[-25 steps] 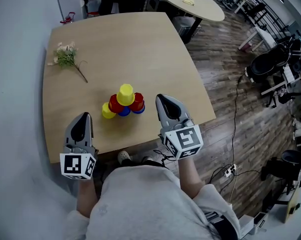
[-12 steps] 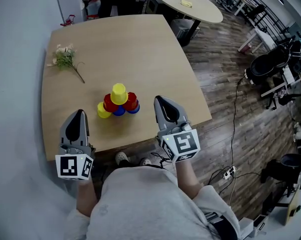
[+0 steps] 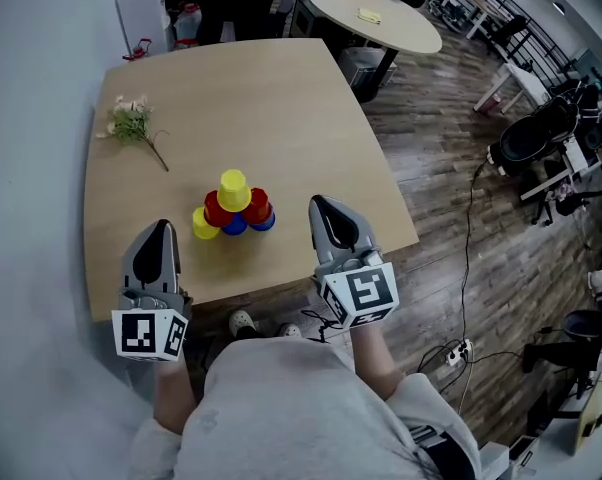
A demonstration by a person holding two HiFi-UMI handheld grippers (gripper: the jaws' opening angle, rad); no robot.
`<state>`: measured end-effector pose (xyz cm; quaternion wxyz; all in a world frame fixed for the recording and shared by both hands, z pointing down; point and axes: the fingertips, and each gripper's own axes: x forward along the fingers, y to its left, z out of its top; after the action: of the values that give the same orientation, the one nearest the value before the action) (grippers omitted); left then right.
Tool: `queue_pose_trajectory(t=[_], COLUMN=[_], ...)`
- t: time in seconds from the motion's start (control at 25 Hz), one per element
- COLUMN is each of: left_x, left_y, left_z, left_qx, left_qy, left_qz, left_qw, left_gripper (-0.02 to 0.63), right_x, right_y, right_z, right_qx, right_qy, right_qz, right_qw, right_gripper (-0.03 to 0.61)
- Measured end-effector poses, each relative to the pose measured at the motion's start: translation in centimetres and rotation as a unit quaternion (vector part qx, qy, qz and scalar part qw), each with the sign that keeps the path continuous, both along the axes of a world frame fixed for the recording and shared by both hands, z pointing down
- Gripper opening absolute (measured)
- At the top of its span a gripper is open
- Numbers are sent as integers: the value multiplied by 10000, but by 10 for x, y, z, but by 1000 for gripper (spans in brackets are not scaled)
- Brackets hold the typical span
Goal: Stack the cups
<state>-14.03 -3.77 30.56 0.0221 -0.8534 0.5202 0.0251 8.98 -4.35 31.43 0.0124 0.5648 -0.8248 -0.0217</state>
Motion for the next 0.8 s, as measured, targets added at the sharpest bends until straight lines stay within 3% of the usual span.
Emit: queue_pose_trajectory(t=[0.8], left_x=[11], left_y=[23], left_z=[-5], left_qx=[-54], left_qy=[97], left_qz=[8], left_qw=[9999], left_gripper=[9], right_x=[3], right_y=[21], right_z=[-10], right_qx=[92], right_qy=[11], right_qz=[-111], right_qw=[9999], right_gripper=[12])
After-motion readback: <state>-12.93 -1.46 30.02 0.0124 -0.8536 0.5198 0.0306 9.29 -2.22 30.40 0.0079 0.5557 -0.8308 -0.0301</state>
